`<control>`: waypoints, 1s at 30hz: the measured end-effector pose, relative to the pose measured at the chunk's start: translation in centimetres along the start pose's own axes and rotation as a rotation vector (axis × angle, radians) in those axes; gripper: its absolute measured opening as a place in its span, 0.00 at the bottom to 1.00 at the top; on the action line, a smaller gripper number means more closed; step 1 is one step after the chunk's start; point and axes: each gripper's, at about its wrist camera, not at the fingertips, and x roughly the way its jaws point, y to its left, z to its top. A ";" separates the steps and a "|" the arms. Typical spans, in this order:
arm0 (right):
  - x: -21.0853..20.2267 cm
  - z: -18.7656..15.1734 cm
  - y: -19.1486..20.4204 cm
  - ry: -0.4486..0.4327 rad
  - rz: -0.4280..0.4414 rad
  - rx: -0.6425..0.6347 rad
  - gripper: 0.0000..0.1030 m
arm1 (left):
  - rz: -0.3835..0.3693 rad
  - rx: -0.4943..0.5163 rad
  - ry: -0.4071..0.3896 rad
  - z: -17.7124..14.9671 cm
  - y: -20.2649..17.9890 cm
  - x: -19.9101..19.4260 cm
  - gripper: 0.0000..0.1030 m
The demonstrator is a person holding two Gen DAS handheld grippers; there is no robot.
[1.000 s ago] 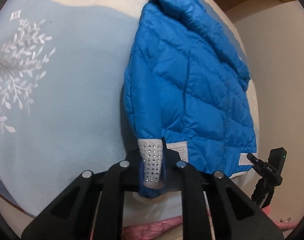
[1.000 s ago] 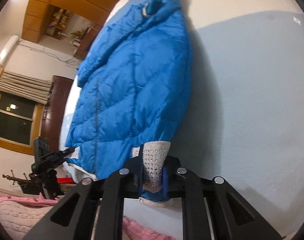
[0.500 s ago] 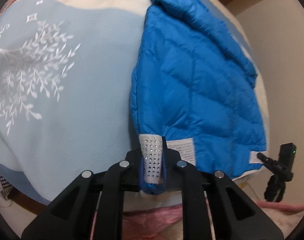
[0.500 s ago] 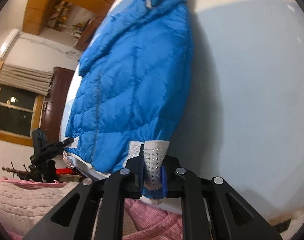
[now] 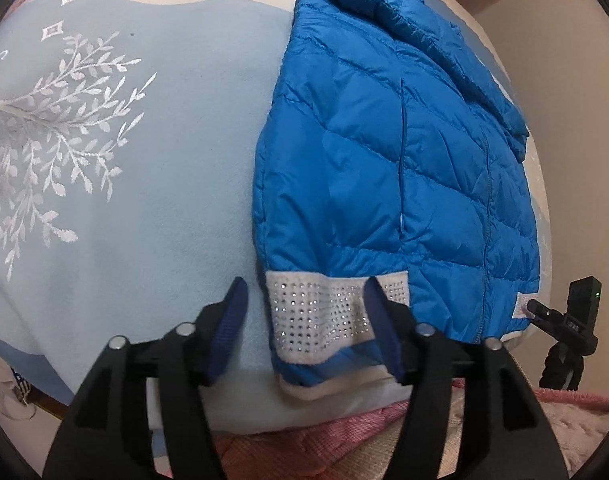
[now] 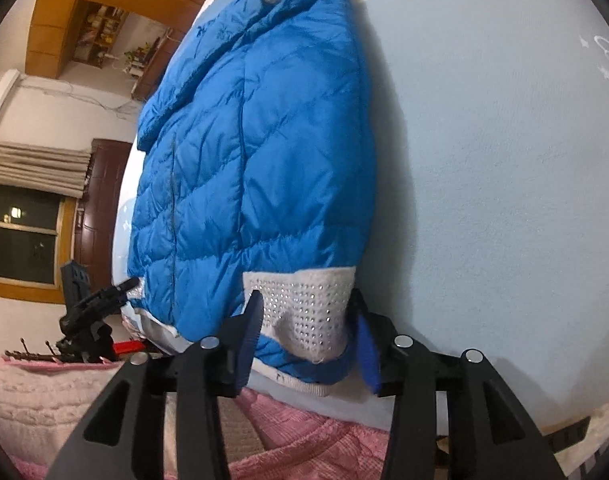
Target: Fold large clothes
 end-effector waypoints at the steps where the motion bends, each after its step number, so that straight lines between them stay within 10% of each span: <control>1: 0.4 0.0 -0.1 0.008 -0.006 -0.001 0.43 | 0.001 0.000 0.002 -0.2 0.0 0.1 0.59; 4: 1.5 0.1 -0.1 0.018 0.014 0.003 0.37 | 0.020 0.021 -0.003 -0.1 -0.5 0.6 0.49; 5: 1.5 0.1 0.1 0.019 0.013 -0.006 0.29 | 0.008 0.035 0.001 -0.2 -0.5 0.4 0.23; 7: 1.3 0.2 0.6 0.010 0.024 -0.035 0.20 | -0.021 0.046 -0.009 0.0 -0.9 0.0 0.12; 17: -4.9 3.1 4.7 -0.157 0.155 -0.131 0.12 | -0.294 0.075 -0.146 4.2 -4.3 -6.6 0.09; 30: -10.0 18.1 8.5 -0.301 0.230 -0.138 0.12 | -0.446 0.077 -0.268 19.6 -7.7 -8.5 0.10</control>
